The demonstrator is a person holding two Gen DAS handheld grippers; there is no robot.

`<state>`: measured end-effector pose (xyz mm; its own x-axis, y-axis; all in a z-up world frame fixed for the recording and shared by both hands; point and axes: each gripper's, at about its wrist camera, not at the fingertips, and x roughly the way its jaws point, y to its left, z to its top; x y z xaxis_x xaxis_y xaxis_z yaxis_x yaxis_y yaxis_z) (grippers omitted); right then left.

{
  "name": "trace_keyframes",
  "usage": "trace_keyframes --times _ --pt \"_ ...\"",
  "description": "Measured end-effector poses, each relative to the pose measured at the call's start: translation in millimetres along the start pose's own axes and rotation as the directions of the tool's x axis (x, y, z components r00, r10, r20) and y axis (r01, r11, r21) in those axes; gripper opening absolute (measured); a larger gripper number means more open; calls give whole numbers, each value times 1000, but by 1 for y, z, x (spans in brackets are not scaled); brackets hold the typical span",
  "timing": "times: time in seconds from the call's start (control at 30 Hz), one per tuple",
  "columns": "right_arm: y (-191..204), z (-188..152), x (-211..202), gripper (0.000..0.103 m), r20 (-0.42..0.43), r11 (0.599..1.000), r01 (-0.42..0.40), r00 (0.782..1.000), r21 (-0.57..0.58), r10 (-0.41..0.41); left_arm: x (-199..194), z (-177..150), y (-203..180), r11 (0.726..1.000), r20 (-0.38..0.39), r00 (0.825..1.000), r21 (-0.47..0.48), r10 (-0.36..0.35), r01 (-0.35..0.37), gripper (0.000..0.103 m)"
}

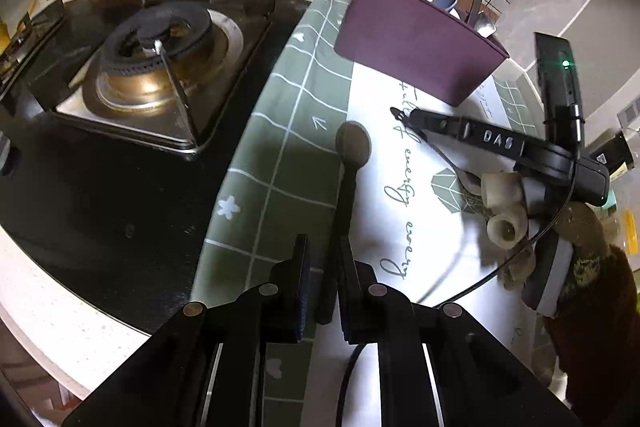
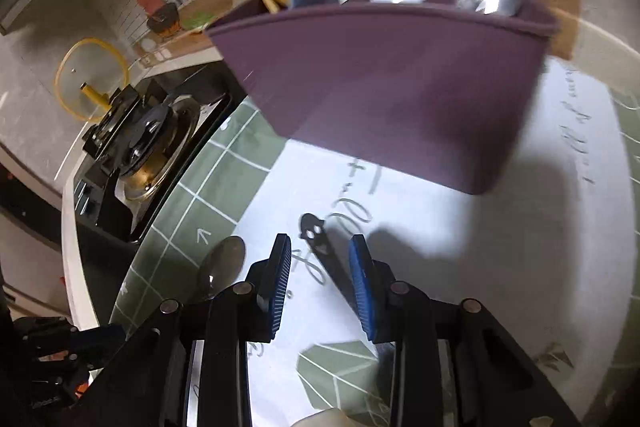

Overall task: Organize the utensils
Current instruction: 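Grasp the black spoon by its handle with the left tool, then lift the black spoon with the left tool toward the purple holder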

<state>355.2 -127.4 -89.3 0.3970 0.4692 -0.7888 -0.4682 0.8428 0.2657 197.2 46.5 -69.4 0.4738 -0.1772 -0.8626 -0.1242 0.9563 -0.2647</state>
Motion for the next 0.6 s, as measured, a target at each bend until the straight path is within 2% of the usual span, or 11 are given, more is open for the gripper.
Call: trace_keyframes --times 0.17,0.3,0.43,0.6 --pt "21 -22 5 29 -80 988 -115 991 -102 107 1 3 4 1000 -15 1000 -9 5 -5 13" --pt "31 -54 -12 29 -131 967 -166 981 -194 143 6 4 0 1000 -29 1000 -6 -8 8 13" --pt "26 -83 -35 27 -158 959 -146 981 -243 110 7 3 -7 1000 -40 999 15 -17 17 13" --pt "-2 -99 -56 26 -132 977 -87 989 -195 62 9 2 -13 999 -48 999 23 -26 27 13"
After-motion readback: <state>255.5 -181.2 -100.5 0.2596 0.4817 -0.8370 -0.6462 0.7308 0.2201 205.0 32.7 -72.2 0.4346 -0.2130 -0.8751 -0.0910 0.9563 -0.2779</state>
